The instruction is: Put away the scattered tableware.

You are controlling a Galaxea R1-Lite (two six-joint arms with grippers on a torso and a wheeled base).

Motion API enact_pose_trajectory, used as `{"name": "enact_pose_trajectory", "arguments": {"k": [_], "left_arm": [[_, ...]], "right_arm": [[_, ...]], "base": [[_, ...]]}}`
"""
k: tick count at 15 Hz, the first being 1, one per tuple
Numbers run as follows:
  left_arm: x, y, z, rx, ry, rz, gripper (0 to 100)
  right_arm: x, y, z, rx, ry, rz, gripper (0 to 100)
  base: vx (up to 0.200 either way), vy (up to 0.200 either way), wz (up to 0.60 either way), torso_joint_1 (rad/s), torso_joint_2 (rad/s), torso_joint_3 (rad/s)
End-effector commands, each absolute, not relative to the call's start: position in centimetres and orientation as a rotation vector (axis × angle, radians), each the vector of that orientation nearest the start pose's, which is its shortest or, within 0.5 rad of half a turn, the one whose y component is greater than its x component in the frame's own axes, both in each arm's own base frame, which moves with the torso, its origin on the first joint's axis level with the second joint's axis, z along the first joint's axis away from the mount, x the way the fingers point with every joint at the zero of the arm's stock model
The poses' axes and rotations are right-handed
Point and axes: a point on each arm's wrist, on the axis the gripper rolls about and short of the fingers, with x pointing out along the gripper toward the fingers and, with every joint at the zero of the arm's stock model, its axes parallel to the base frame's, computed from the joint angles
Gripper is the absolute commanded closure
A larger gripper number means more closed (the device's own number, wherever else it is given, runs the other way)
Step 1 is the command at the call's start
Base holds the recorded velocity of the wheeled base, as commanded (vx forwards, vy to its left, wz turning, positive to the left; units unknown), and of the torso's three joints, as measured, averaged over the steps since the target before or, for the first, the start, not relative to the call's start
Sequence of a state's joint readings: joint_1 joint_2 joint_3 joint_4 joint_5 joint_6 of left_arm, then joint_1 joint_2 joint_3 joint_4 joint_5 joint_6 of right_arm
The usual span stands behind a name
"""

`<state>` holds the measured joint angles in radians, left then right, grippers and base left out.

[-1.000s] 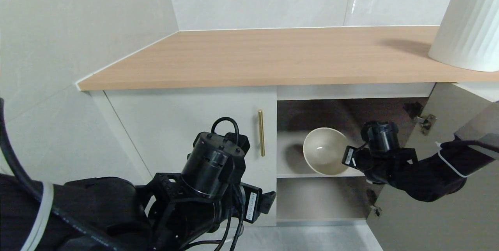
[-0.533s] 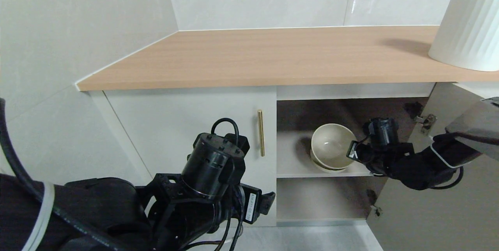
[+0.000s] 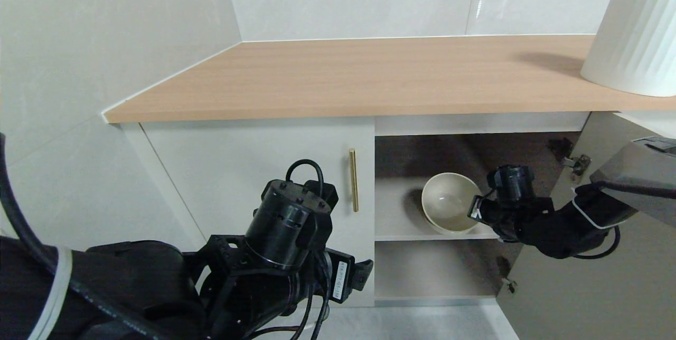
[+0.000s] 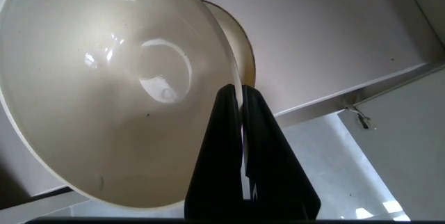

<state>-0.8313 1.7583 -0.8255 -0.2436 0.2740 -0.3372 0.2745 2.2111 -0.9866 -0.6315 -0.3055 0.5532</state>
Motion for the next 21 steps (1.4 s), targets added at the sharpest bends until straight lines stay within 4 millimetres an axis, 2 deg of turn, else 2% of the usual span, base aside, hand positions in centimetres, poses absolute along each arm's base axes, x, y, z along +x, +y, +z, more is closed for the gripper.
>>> {"name": "enact_pose_trajectory", "arguments": {"k": [1,7,21], "left_arm": [[20.6,-21.7,13.5,0.046,0.670,-0.425,0],[20.6,-21.7,13.6,0.045,0.668,-0.425,0],[20.5,-21.6,13.7,0.039,0.667,-0.424,0]], "right_arm": [[38.2,10.1,4.4,0.369,0.542,-0.185,100],[38.9,9.1,4.2,0.379,0.528,-0.219,100],[39.3,9.7,3.5,0.375,0.538,-0.207,100]], "base": [[0.000,0.000,0.00,0.000,0.00,0.000],[0.000,0.000,0.00,0.000,0.00,0.000],[0.000,0.000,0.00,0.000,0.00,0.000]]}}
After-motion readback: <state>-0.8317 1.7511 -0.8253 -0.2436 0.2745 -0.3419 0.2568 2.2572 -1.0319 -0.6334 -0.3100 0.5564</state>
